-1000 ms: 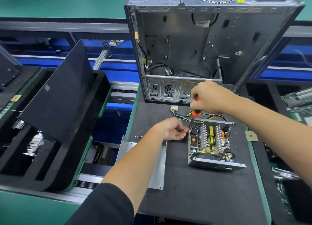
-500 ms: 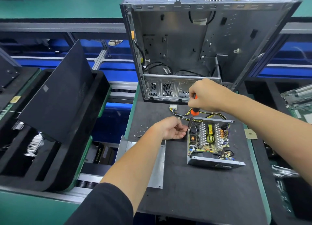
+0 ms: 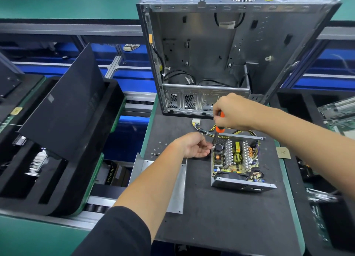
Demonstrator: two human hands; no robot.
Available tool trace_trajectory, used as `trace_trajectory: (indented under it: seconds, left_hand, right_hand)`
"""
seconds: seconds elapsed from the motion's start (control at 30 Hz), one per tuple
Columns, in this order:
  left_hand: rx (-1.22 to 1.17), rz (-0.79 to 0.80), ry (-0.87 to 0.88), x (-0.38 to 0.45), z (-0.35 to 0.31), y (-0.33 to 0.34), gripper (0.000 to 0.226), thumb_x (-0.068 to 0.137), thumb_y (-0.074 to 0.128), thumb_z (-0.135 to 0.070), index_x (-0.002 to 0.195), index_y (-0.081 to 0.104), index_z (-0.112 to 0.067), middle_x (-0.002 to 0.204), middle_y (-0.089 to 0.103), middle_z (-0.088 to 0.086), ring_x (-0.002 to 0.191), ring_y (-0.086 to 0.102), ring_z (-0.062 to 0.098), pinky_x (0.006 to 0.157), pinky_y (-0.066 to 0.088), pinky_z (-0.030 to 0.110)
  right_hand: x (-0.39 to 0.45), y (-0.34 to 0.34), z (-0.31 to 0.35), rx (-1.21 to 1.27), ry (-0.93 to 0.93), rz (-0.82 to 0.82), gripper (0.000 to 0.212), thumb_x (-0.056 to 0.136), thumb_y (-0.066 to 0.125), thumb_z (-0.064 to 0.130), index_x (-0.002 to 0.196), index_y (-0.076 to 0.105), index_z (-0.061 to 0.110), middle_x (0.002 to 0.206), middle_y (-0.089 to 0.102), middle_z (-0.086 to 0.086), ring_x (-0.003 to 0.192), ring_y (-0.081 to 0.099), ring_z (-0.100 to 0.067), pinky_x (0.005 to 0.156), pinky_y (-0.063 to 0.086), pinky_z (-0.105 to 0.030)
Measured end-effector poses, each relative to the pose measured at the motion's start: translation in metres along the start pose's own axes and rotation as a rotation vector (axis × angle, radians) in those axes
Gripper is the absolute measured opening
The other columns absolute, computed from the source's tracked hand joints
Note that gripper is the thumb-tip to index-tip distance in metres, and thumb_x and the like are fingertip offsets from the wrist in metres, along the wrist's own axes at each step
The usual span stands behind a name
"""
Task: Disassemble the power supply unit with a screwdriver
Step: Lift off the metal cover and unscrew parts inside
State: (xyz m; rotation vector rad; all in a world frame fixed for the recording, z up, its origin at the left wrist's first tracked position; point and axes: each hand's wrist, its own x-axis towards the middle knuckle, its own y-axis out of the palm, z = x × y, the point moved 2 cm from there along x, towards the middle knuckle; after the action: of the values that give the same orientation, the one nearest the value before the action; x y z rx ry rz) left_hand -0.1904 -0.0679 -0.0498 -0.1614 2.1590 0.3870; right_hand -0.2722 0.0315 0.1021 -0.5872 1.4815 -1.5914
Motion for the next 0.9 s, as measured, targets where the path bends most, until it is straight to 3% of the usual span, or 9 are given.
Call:
trace_trajectory:
  seconds: [0.1, 0.2, 0.27, 0.37, 0.47, 0.57, 0.7, 0.77, 0.9]
  left_hand:
    - [0.003, -0.013, 0.001, 0.002, -0.001, 0.000, 0.027, 0.088, 0.032, 0.001, 0.090, 0.058, -0.002, 0.066, 0.059, 0.004, 0.055, 0.053, 0.014, 0.057, 0.049, 0.022]
    - [0.006, -0.017, 0.002, 0.003, 0.000, 0.000, 0.028, 0.087, 0.031, 0.002, 0.091, 0.059, -0.001, 0.065, 0.060, 0.004, 0.053, 0.055, 0.014, 0.055, 0.049, 0.023]
    - [0.010, -0.016, 0.001, 0.004, 0.000, -0.001, 0.028, 0.087, 0.031, 0.001, 0.091, 0.059, -0.001, 0.062, 0.062, 0.003, 0.049, 0.056, 0.013, 0.054, 0.050, 0.023]
    - [0.009, -0.002, -0.001, 0.006, 0.001, -0.003, 0.030, 0.088, 0.030, 0.000, 0.093, 0.059, -0.001, 0.060, 0.063, 0.003, 0.050, 0.058, 0.013, 0.054, 0.051, 0.023]
    - [-0.007, 0.019, -0.002, 0.006, 0.002, -0.003, 0.031, 0.089, 0.029, -0.001, 0.094, 0.059, -0.002, 0.061, 0.064, 0.003, 0.051, 0.059, 0.013, 0.055, 0.052, 0.023]
    - [-0.016, 0.029, -0.005, 0.006, 0.002, -0.003, 0.032, 0.091, 0.027, -0.001, 0.094, 0.059, -0.001, 0.061, 0.064, 0.002, 0.050, 0.061, 0.012, 0.054, 0.053, 0.022]
    - [-0.040, 0.033, -0.021, 0.004, 0.001, -0.001, 0.032, 0.097, 0.027, -0.008, 0.094, 0.059, -0.002, 0.061, 0.066, 0.003, 0.052, 0.064, 0.014, 0.053, 0.053, 0.022]
    - [-0.053, 0.026, -0.019, 0.004, 0.001, -0.001, 0.031, 0.095, 0.027, -0.006, 0.094, 0.059, -0.002, 0.061, 0.066, 0.004, 0.053, 0.064, 0.014, 0.054, 0.054, 0.022]
    - [-0.071, 0.024, -0.017, 0.003, 0.001, 0.000, 0.030, 0.089, 0.029, 0.001, 0.096, 0.058, -0.001, 0.064, 0.067, 0.005, 0.055, 0.065, 0.015, 0.056, 0.055, 0.023]
  right_hand:
    - [-0.007, -0.007, -0.002, -0.045, -0.149, 0.133, 0.012, 0.088, 0.058, 0.015, 0.086, 0.071, 0.017, 0.085, 0.070, 0.001, 0.082, 0.058, -0.017, 0.073, 0.051, -0.031]
    - [-0.010, -0.014, -0.004, -0.092, -0.223, 0.271, 0.020, 0.084, 0.061, 0.008, 0.076, 0.068, 0.025, 0.092, 0.065, 0.007, 0.087, 0.059, -0.015, 0.079, 0.051, -0.034]
    - [-0.012, -0.017, -0.004, -0.141, -0.256, 0.347, 0.031, 0.077, 0.059, -0.002, 0.072, 0.066, 0.027, 0.092, 0.062, 0.007, 0.086, 0.057, -0.016, 0.076, 0.050, -0.033]
    - [-0.013, -0.016, -0.002, -0.159, -0.261, 0.371, 0.032, 0.073, 0.056, -0.004, 0.084, 0.070, 0.022, 0.089, 0.066, 0.007, 0.083, 0.059, -0.015, 0.069, 0.048, -0.026]
    - [-0.006, -0.010, 0.002, -0.195, -0.221, 0.313, 0.006, 0.083, 0.058, 0.018, 0.088, 0.060, 0.020, 0.084, 0.062, 0.007, 0.081, 0.057, -0.017, 0.068, 0.046, -0.029]
    - [0.008, -0.005, 0.011, -0.375, -0.095, 0.361, 0.023, 0.093, 0.044, 0.026, 0.082, 0.057, 0.012, 0.081, 0.060, -0.007, 0.072, 0.060, -0.026, 0.064, 0.048, -0.032]
    - [0.015, 0.000, 0.029, -0.480, -0.214, 0.410, 0.018, 0.089, 0.052, 0.021, 0.074, 0.057, 0.012, 0.081, 0.068, -0.009, 0.063, 0.055, -0.016, 0.050, 0.042, -0.028]
    - [0.014, -0.005, 0.029, -0.501, -0.294, 0.366, 0.013, 0.086, 0.056, 0.019, 0.075, 0.059, 0.013, 0.080, 0.066, -0.007, 0.062, 0.048, -0.011, 0.055, 0.047, -0.029]
    - [0.011, -0.016, 0.019, -0.479, -0.400, 0.338, 0.012, 0.082, 0.067, 0.019, 0.094, 0.065, 0.017, 0.089, 0.063, 0.000, 0.079, 0.053, -0.017, 0.054, 0.041, -0.026]
